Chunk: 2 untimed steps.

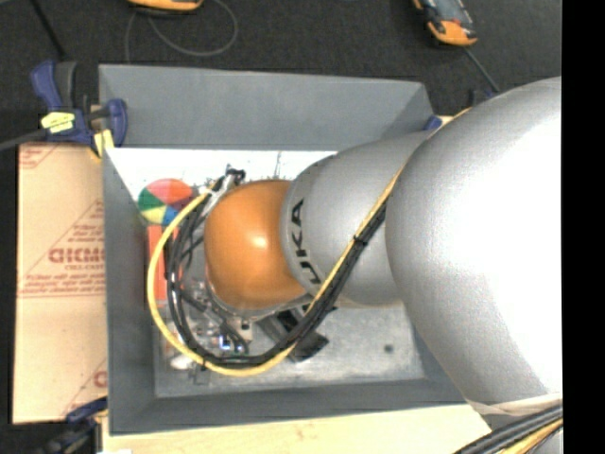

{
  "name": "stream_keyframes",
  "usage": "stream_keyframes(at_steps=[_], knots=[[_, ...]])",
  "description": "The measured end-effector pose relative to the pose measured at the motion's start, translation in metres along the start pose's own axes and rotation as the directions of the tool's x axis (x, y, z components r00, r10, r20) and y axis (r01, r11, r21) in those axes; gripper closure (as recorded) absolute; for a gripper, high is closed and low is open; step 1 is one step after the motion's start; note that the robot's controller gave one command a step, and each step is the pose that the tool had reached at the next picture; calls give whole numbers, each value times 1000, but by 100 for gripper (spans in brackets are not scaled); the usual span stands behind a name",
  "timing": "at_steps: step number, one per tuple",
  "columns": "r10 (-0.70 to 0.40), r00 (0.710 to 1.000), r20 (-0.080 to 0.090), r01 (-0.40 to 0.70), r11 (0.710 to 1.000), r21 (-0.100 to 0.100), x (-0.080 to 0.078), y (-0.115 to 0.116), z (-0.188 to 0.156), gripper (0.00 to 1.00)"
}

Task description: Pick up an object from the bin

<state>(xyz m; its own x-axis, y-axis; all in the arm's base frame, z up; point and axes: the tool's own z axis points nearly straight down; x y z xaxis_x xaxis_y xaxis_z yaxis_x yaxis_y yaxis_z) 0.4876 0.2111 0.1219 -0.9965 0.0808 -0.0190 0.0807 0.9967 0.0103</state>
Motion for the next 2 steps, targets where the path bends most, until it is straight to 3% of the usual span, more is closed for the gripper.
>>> stream_keyframes(at_steps=[1, 2], knots=[[-2, 1000, -13, 2, 1000, 6, 4, 6, -15, 0], [-76, 997, -7, 76, 997, 5, 10, 9, -15, 0]])
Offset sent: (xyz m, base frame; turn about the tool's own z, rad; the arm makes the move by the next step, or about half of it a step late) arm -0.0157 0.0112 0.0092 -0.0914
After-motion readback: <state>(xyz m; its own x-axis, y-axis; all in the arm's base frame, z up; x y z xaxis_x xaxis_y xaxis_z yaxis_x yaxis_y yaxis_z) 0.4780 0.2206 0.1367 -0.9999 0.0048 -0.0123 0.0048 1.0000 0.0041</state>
